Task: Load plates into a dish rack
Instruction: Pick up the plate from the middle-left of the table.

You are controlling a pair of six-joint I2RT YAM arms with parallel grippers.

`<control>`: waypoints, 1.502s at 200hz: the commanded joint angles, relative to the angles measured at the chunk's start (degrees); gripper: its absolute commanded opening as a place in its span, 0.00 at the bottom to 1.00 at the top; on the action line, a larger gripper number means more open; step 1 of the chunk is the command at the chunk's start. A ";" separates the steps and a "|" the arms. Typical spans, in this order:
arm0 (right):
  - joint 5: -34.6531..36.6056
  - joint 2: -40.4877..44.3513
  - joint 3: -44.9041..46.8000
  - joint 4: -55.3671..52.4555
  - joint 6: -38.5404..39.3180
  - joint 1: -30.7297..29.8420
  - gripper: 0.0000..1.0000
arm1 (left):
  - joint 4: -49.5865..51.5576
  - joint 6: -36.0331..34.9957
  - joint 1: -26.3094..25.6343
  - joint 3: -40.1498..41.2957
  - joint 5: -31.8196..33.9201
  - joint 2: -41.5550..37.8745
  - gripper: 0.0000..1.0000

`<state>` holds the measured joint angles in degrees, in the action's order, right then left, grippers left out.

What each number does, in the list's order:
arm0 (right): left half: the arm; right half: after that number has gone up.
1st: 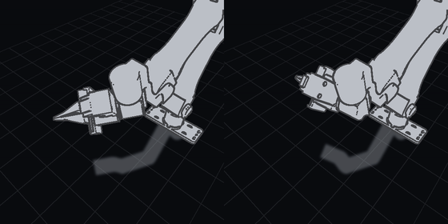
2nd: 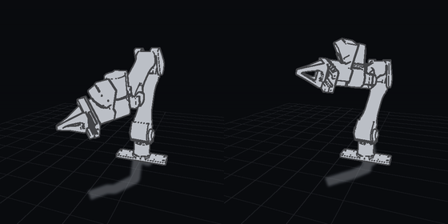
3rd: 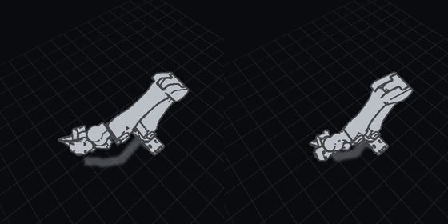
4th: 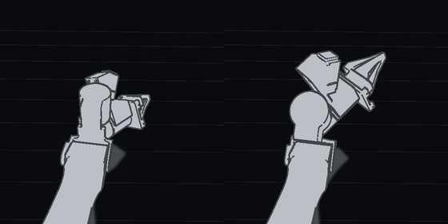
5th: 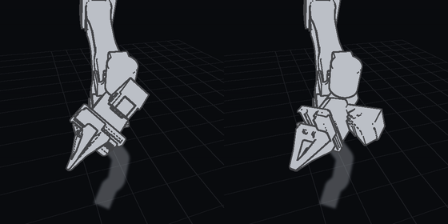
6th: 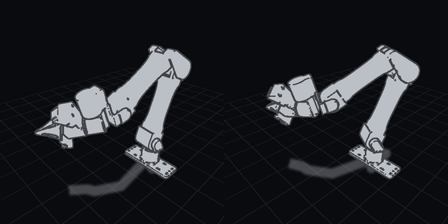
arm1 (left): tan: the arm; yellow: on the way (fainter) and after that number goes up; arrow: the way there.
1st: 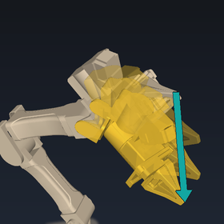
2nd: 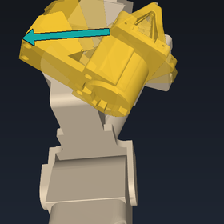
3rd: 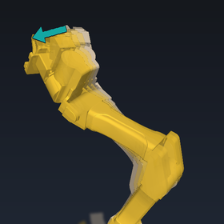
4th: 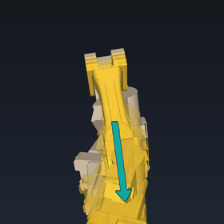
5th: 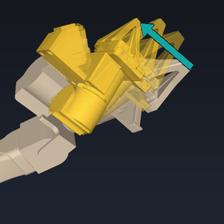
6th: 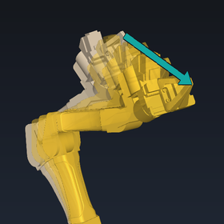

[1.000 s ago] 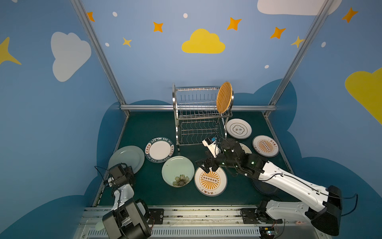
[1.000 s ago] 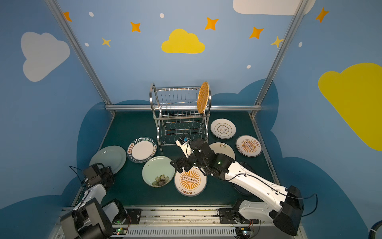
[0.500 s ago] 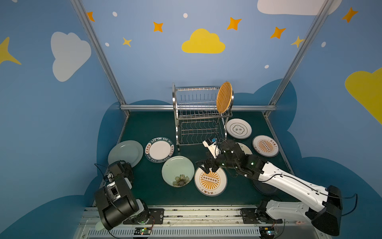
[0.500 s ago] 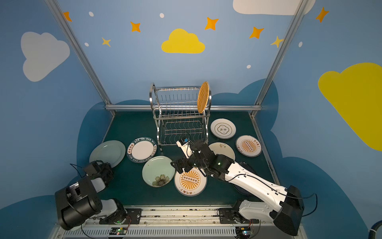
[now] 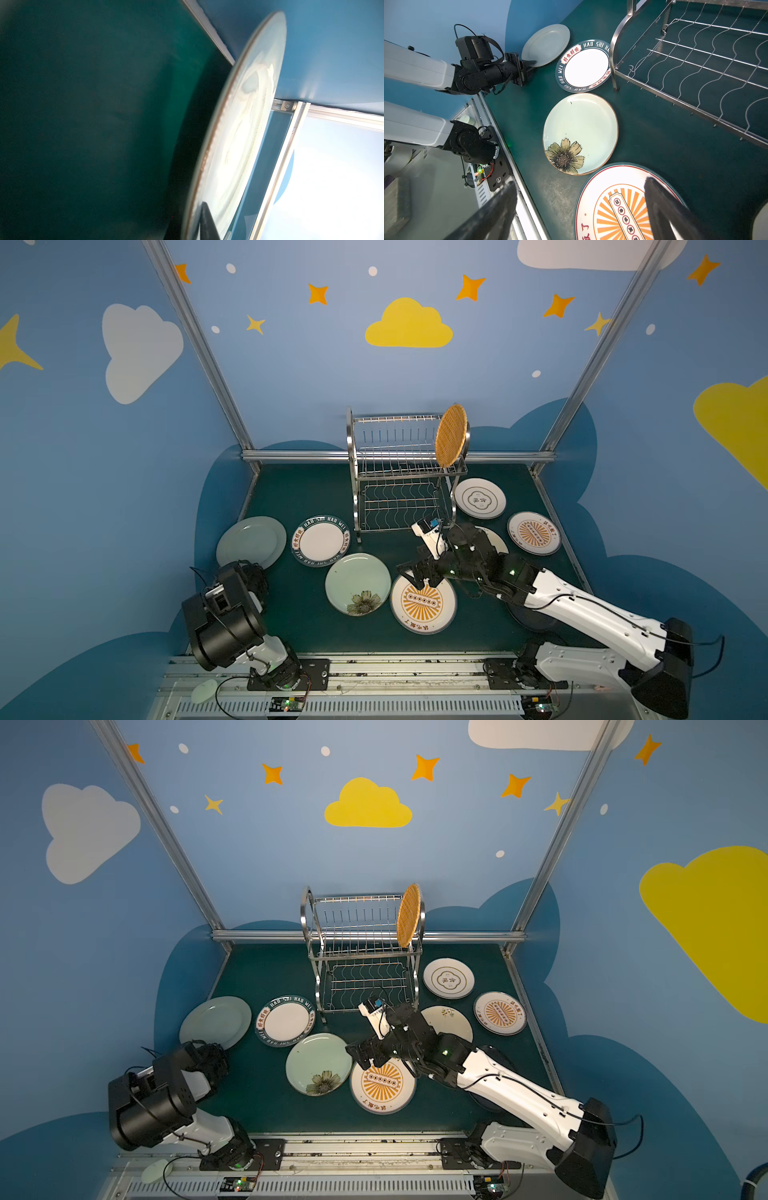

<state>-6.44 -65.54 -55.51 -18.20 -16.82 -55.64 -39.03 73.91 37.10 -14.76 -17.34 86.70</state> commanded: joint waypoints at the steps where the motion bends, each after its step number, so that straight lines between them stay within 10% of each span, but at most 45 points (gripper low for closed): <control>1: 0.89 1.27 1.14 0.53 -0.76 -0.36 0.93 | 12.76 -0.93 0.04 0.99 -0.52 1.86 0.05; 119: 2.18 2.87 2.95 0.87 -1.19 -0.42 0.93 | 37.76 -1.07 -0.09 -1.88 2.94 -35.88 0.04; 300: 1.78 2.04 4.27 1.90 -1.58 -0.27 0.93 | 18.52 4.88 -0.23 2.60 -2.52 -40.52 0.04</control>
<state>-4.93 -62.87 -51.11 -17.56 -18.06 -55.72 -8.16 77.97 36.95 -11.66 -19.16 48.38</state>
